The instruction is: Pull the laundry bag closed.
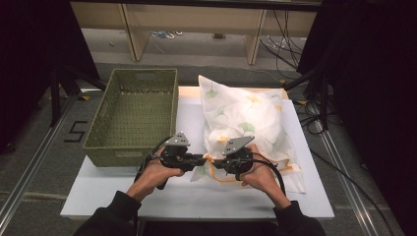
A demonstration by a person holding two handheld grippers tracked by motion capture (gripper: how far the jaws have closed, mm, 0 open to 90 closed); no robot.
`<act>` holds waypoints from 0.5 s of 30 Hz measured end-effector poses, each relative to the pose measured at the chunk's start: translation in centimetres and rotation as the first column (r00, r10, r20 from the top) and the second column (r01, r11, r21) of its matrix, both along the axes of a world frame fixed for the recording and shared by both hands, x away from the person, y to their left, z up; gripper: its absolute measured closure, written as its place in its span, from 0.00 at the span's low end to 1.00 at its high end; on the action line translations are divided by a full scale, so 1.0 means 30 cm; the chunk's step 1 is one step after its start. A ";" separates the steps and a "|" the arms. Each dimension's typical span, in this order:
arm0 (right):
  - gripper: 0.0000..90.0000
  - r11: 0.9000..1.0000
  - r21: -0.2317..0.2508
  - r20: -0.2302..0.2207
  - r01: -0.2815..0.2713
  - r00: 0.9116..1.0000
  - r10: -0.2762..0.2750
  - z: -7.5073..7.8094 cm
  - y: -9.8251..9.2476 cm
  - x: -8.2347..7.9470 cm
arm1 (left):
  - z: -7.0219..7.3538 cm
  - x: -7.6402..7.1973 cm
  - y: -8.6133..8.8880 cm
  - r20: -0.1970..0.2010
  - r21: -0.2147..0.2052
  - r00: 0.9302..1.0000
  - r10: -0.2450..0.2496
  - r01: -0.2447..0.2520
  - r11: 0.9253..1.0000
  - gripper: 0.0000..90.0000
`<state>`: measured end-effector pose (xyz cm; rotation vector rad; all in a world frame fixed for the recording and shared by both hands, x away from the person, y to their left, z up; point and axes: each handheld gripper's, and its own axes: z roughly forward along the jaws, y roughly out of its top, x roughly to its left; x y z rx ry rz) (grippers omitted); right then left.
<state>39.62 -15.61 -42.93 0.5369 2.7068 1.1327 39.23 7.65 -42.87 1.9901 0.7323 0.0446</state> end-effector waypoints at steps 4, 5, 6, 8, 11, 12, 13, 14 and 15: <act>1.00 1.000 -0.011 0.007 -0.004 1.000 0.004 0.000 0.005 -0.004 | -0.015 0.006 -0.002 -0.048 -0.022 0.999 -0.026 0.025 0.999 0.81; 1.00 1.000 -0.001 0.013 -0.019 1.000 0.019 0.000 0.007 -0.002 | -0.015 0.006 0.000 -0.044 -0.018 0.999 -0.020 0.019 1.000 0.83; 1.00 1.000 0.000 0.010 -0.025 1.000 0.025 0.003 0.005 -0.002 | -0.014 0.004 -0.001 -0.035 -0.012 0.999 -0.007 0.006 1.000 0.87; 1.00 1.000 0.010 0.009 -0.020 1.000 0.019 0.005 0.006 -0.007 | -0.008 -0.002 -0.002 -0.017 0.003 1.000 -0.012 0.012 1.000 0.94; 1.00 1.000 0.007 0.022 -0.001 1.000 0.001 0.013 0.002 -0.009 | 0.004 -0.017 -0.009 0.024 0.023 1.000 -0.010 0.009 1.000 0.95; 1.00 1.000 0.007 0.014 0.004 1.000 -0.004 0.017 -0.003 -0.009 | 0.009 -0.021 -0.011 0.032 0.029 0.999 -0.013 0.012 0.999 0.95; 1.00 1.000 0.004 0.016 0.007 1.000 -0.007 0.021 -0.010 -0.009 | 0.012 -0.025 -0.013 0.045 0.034 0.999 -0.015 0.013 0.999 0.96; 1.00 1.000 -0.010 0.028 0.024 0.999 -0.024 0.025 -0.016 -0.010 | 0.016 -0.027 -0.017 0.047 0.030 0.999 -0.009 0.007 1.000 0.96; 1.00 0.999 -0.023 0.019 0.030 0.999 -0.030 0.027 -0.023 -0.010 | 0.019 -0.028 -0.021 0.046 0.030 0.999 -0.011 0.009 0.999 0.96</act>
